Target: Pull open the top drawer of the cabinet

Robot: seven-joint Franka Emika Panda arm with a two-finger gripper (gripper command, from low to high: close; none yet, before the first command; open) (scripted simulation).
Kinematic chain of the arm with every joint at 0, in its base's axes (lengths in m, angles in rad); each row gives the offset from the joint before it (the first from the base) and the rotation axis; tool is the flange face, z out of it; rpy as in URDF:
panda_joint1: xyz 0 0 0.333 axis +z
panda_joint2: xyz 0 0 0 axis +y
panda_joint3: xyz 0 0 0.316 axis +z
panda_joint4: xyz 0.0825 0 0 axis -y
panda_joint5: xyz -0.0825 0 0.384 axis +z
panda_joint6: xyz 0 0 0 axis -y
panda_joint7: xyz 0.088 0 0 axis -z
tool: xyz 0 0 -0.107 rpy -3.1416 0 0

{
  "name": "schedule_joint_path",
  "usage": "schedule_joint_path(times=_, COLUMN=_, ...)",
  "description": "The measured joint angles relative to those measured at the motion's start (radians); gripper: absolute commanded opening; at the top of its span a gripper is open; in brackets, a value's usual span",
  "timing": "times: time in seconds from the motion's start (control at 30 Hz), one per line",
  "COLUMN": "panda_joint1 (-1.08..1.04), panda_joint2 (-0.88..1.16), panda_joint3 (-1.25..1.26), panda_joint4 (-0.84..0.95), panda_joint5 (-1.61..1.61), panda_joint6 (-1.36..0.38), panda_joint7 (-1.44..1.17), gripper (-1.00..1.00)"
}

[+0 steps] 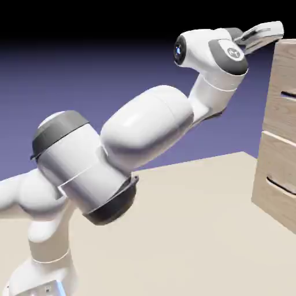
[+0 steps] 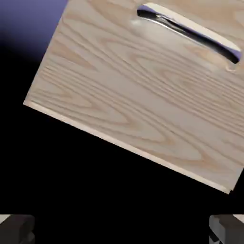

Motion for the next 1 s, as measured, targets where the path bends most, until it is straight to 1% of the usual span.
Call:
schedule_joint_path(times=0.5, panda_joint1=0.401, panda_joint2=-0.131, panda_joint3=-0.289, panda_joint4=0.25, panda_joint5=-0.513, panda_joint6=-0.076, panda_joint7=-0.644, gripper=0.0)
schedule_joint_path(times=0.53, panda_joint1=0.401, panda_joint2=-0.131, panda_joint3=-0.289, panda_joint4=0.25, panda_joint5=-0.513, panda_joint6=-0.076, panda_joint7=-0.644, gripper=0.0)
schedule_joint_path(times=0.77, panda_joint1=0.575, panda_joint2=-0.168, panda_joint3=-0.332, panda_joint4=0.504, panda_joint5=-0.465, panda_joint6=0.002, panda_joint7=-0.75, gripper=0.0)
schedule_joint_path(times=0.8, panda_joint1=0.594, panda_joint2=-0.172, panda_joint3=-0.337, panda_joint4=0.533, panda_joint5=-0.459, panda_joint6=0.011, panda_joint7=-0.762, gripper=-1.0)
schedule_joint_path(times=0.87, panda_joint1=0.594, panda_joint2=-0.172, panda_joint3=-0.337, panda_joint4=0.533, panda_joint5=-0.459, panda_joint6=0.011, panda_joint7=-0.762, gripper=-1.0)
schedule_joint_path(times=1.0, panda_joint1=0.498, panda_joint2=-0.158, panda_joint3=-0.309, panda_joint4=0.388, panda_joint5=-0.492, panda_joint6=-0.037, panda_joint7=-0.705, gripper=-1.0)
